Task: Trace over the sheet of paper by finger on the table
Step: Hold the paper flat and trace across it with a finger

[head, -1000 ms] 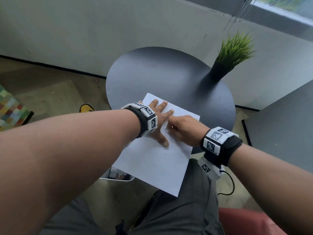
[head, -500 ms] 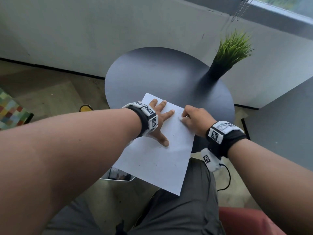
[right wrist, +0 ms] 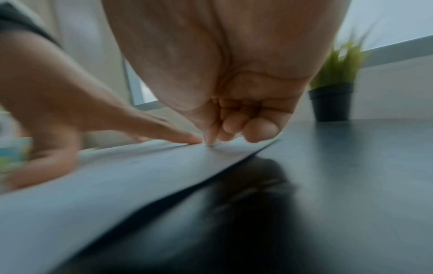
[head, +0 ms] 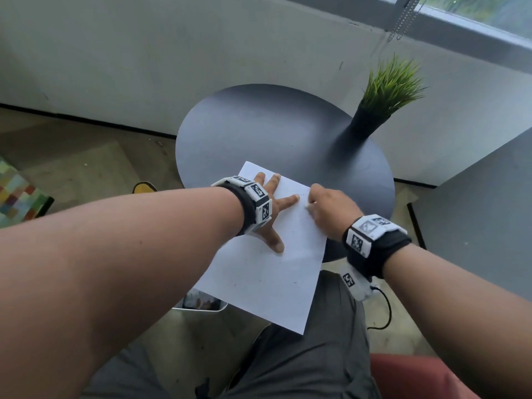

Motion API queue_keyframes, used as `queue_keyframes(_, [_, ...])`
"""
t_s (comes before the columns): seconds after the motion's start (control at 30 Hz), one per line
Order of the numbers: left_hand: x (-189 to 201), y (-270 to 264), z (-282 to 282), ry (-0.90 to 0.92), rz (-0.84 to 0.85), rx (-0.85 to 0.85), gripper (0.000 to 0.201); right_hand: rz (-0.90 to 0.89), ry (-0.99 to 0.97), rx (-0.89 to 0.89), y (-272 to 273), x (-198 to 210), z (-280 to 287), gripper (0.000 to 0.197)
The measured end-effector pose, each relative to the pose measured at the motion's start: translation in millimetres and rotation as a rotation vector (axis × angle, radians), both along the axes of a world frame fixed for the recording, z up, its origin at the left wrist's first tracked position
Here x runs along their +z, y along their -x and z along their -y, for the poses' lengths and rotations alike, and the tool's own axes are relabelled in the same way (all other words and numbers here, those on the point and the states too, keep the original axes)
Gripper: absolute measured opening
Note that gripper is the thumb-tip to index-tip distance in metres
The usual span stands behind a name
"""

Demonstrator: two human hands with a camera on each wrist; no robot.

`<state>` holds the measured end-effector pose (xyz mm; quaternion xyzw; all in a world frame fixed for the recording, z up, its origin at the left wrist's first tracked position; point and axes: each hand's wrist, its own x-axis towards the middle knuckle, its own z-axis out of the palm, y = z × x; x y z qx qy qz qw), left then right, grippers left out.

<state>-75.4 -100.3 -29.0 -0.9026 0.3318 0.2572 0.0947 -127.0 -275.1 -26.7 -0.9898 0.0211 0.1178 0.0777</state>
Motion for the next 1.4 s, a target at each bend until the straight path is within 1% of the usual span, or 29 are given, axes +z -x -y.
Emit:
queue_keyframes(0.07, [-1.7, -2.4, 0.2, 0.003, -0.007, -0.003, 0.129, -0.014, -0.089, 0.206, 15.2, 0.9, -21.3, 0.014])
queue_keyframes(0.1, [-1.9, -3.4, 0.5, -0.003, -0.015, -0.005, 0.130, -0.056, -0.125, 0.314, 23.8, 1.7, -26.8, 0.010])
queue_keyframes(0.13, [-1.8, -3.7, 1.0, -0.012, -0.019, -0.008, 0.131, -0.102, -0.121, 0.386, 28.7, 2.8, -26.7, 0.006])
queue_keyframes(0.17, [-1.4, -3.5, 1.4, -0.018, -0.020, -0.011, 0.131, -0.114, -0.105, 0.419, 28.3, 3.4, -21.0, 0.005])
queue_keyframes(0.2, [-1.7, -3.2, 1.8, -0.017, -0.017, -0.010, 0.131, -0.093, -0.085, 0.384, 23.3, 2.4, -10.7, 0.006])
queue_keyframes(0.3, [-3.6, -3.0, 2.2, -0.017, -0.002, 0.001, 0.131, 0.002, 0.002, 0.040, 4.1, 4.2, 17.4, 0.012])
queue_keyframes(0.33, [-3.6, -3.3, 2.4, -0.022, 0.002, 0.000, 0.132, 0.016, 0.054, 0.002, 2.1, 2.9, 18.4, 0.013])
queue_keyframes(0.37, [-3.5, -4.2, 2.9, -0.031, 0.003, -0.005, 0.133, 0.033, 0.087, 0.042, 3.5, 1.5, 14.2, 0.013])
queue_keyframes(0.43, [-3.0, -7.7, 3.4, -0.044, 0.001, -0.019, 0.135, 0.014, 0.044, 0.207, 15.0, 2.1, -5.5, 0.013])
queue_keyframes(0.5, [-1.5, -10.1, 2.9, -0.059, 0.002, -0.038, 0.136, -0.076, -0.035, 0.406, 31.8, 5.8, -20.3, 0.011])
queue_keyframes(0.53, [-1.4, -10.6, 3.1, -0.066, 0.001, -0.043, 0.137, -0.126, -0.052, 0.453, 35.9, 8.3, -20.5, 0.008])
queue_keyframes(0.57, [-1.5, -11.0, 3.4, -0.069, -0.002, -0.043, 0.137, -0.139, -0.055, 0.458, 35.0, 9.1, -15.6, 0.007])
queue_keyframes(0.6, [-1.6, -10.9, 4.3, -0.067, -0.003, -0.040, 0.137, -0.124, -0.053, 0.405, 30.5, 8.2, -7.1, 0.008])
queue_keyframes(0.7, [-1.5, -10.3, 5.8, -0.072, 0.003, -0.034, 0.136, -0.044, -0.030, 0.073, 11.1, 6.7, 15.7, 0.014])
queue_keyframes(0.73, [-1.4, -10.3, 5.8, -0.077, 0.001, -0.033, 0.136, -0.041, 0.002, 0.018, 8.5, 5.0, 14.5, 0.015])
queue_keyframes(0.8, [-1.6, -11.0, 7.1, -0.072, -0.001, -0.037, 0.136, -0.027, 0.036, 0.073, 13.6, 3.2, -2.3, 0.013])
queue_keyframes(0.9, [-1.9, -12.4, 5.2, -0.084, 0.003, -0.047, 0.138, -0.088, -0.085, 0.370, 37.0, 3.2, -32.1, 0.009])
queue_keyframes(0.93, [-1.3, -12.3, 5.1, -0.087, 0.005, -0.051, 0.138, -0.115, -0.111, 0.427, 40.4, 4.5, -31.0, 0.009])
queue_keyframes(0.97, [-1.6, -11.8, 5.2, -0.085, 0.003, -0.051, 0.138, -0.120, -0.112, 0.426, 37.9, 5.0, -23.7, 0.009])
queue_keyframes(1.0, [-2.0, -11.5, 6.0, -0.081, 0.001, -0.047, 0.137, -0.104, -0.096, 0.361, 31.8, 5.2, -13.4, 0.010])
queue_keyframes(1.1, [-2.7, -11.1, 5.1, -0.076, 0.001, -0.033, 0.136, -0.041, -0.024, -0.007, 9.7, 7.9, 15.0, 0.016])
queue_keyframes(1.13, [-2.8, -11.1, 4.9, -0.078, 0.003, -0.033, 0.137, -0.043, 0.012, -0.058, 7.6, 7.6, 14.3, 0.017])
queue_keyframes(1.17, [-3.2, -11.4, 5.1, -0.077, 0.006, -0.037, 0.136, -0.040, 0.034, -0.034, 9.2, 5.8, 8.5, 0.017])
queue_keyframes(1.2, [-3.3, -11.8, 5.4, -0.072, 0.006, -0.041, 0.136, -0.041, 0.025, 0.040, 14.8, 4.1, -2.5, 0.016])
queue_keyframes(1.27, [-3.1, -12.5, 4.5, -0.073, 0.005, -0.047, 0.137, -0.079, -0.071, 0.287, 34.9, 2.8, -24.9, 0.011])
queue_keyframes(1.3, [-2.8, -12.4, 3.9, -0.079, 0.005, -0.050, 0.137, -0.124, -0.123, 0.377, 43.1, 3.3, -27.1, 0.008])
queue_keyframes(1.33, [-2.7, -12.0, 3.8, -0.082, 0.005, -0.052, 0.137, -0.153, -0.143, 0.411, 44.7, 5.8, -23.7, 0.008])
queue_keyframes(1.37, [-3.0, -11.6, 3.8, -0.082, 0.004, -0.050, 0.136, -0.153, -0.131, 0.380, 40.4, 6.9, -15.5, 0.010])
queue_keyframes(1.4, [-3.5, -11.5, 4.2, -0.081, 0.006, -0.047, 0.136, -0.130, -0.108, 0.292, 33.6, 7.3, -4.9, 0.011])
